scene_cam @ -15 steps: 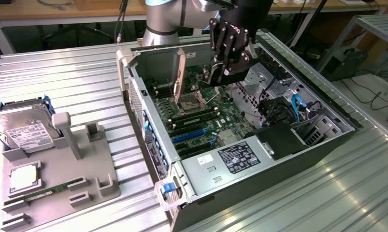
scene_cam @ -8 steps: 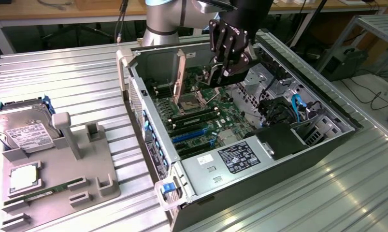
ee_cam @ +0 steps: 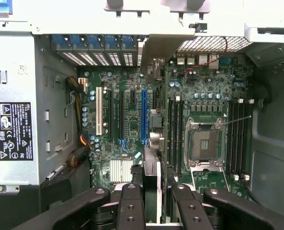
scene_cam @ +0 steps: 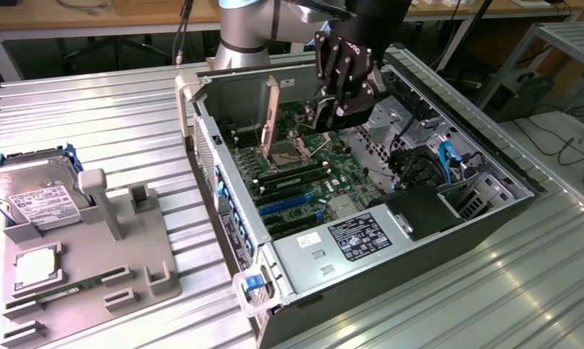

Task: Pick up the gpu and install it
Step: 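Insert the gpu into the slot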

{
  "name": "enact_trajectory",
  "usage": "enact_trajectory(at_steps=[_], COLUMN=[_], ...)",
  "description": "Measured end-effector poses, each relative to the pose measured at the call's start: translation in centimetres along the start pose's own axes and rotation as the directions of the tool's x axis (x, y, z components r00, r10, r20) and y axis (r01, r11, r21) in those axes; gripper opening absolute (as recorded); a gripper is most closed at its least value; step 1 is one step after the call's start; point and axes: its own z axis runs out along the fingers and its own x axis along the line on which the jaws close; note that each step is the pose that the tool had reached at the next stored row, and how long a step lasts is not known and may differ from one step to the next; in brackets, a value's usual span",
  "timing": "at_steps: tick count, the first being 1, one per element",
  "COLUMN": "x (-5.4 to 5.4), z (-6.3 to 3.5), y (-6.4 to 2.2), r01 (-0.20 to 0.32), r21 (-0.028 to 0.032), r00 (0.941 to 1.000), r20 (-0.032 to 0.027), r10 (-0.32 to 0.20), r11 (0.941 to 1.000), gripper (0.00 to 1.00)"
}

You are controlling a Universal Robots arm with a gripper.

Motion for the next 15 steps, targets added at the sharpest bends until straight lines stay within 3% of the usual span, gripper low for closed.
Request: enact_trajectory(at_steps=[15], x=[0.01], z=[0.54], y=[0.00], r01=[0.000], r21=[0.0024], r00=[1.0000], r20=[-0.0004], r10=[0.000], r11=[1.0000], gripper=[0.27])
